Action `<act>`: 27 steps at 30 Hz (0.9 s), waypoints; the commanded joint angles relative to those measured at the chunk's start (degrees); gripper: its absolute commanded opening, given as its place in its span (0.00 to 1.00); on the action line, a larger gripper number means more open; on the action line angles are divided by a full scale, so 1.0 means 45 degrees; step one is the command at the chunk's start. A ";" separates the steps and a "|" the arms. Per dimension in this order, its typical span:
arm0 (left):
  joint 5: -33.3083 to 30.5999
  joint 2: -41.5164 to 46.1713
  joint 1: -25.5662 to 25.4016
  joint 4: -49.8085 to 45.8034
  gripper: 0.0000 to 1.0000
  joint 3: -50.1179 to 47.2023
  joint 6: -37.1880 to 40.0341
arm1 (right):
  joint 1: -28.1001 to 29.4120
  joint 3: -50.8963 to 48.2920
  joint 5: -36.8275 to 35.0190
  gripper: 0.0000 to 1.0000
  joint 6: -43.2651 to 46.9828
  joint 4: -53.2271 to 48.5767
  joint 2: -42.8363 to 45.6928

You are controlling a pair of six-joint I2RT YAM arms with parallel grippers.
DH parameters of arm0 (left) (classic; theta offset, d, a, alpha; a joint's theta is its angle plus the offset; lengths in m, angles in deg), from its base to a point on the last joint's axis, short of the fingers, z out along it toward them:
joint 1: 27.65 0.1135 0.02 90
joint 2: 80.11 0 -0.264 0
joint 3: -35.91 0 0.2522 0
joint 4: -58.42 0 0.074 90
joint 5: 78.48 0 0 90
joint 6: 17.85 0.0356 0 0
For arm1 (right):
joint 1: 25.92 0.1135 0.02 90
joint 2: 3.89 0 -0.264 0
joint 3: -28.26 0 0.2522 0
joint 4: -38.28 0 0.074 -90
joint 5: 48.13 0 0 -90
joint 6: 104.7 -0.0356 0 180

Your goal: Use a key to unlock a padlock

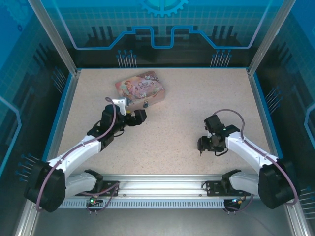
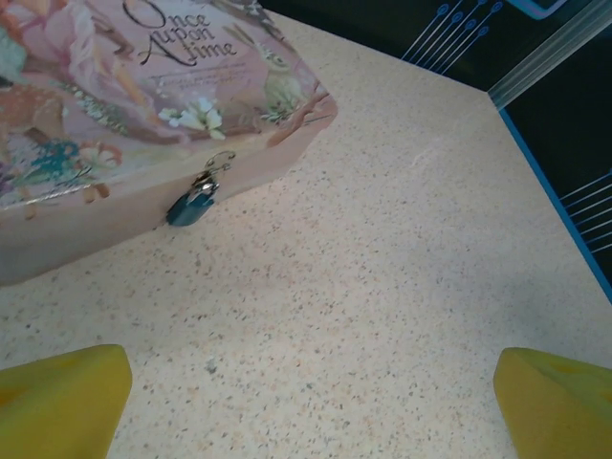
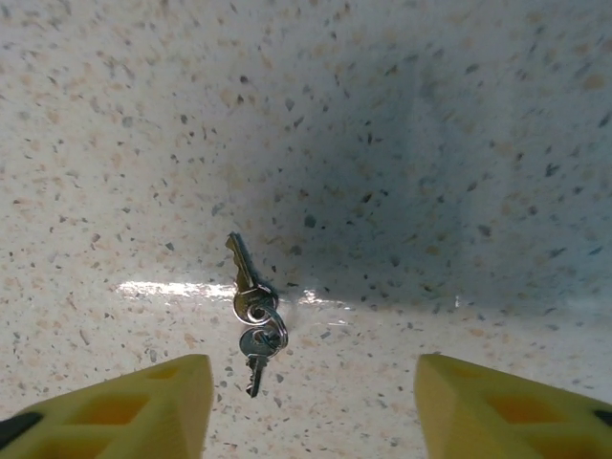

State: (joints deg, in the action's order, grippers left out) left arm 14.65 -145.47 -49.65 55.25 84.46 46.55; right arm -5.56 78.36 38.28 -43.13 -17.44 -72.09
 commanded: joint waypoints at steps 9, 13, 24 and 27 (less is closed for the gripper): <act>0.0275 -0.0020 -0.0247 0.0204 0.99 0.0375 -0.0065 | 0.0064 -0.0173 0.0643 0.38 -0.0072 0.0835 -0.0856; 0.0260 -0.0060 -0.0262 0.0081 0.99 0.0424 0.0006 | 0.0064 -0.0187 0.0928 0.34 -0.0055 0.1259 -0.1109; 0.0177 -0.0048 -0.0286 -0.0130 0.99 0.0475 0.0065 | 0.0064 -0.0228 0.0884 0.26 -0.0129 0.1313 -0.1546; 0.0201 -0.0048 -0.0303 -0.0146 0.99 0.0473 0.0056 | 0.0066 -0.0244 0.0887 0.25 -0.0119 0.1435 -0.1625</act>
State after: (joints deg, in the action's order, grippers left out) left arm 14.89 -145.71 -50.35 55.20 84.89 46.57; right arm -5.56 77.61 41.51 -43.24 -11.36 -78.60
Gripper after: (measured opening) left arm 0.989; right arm 0.258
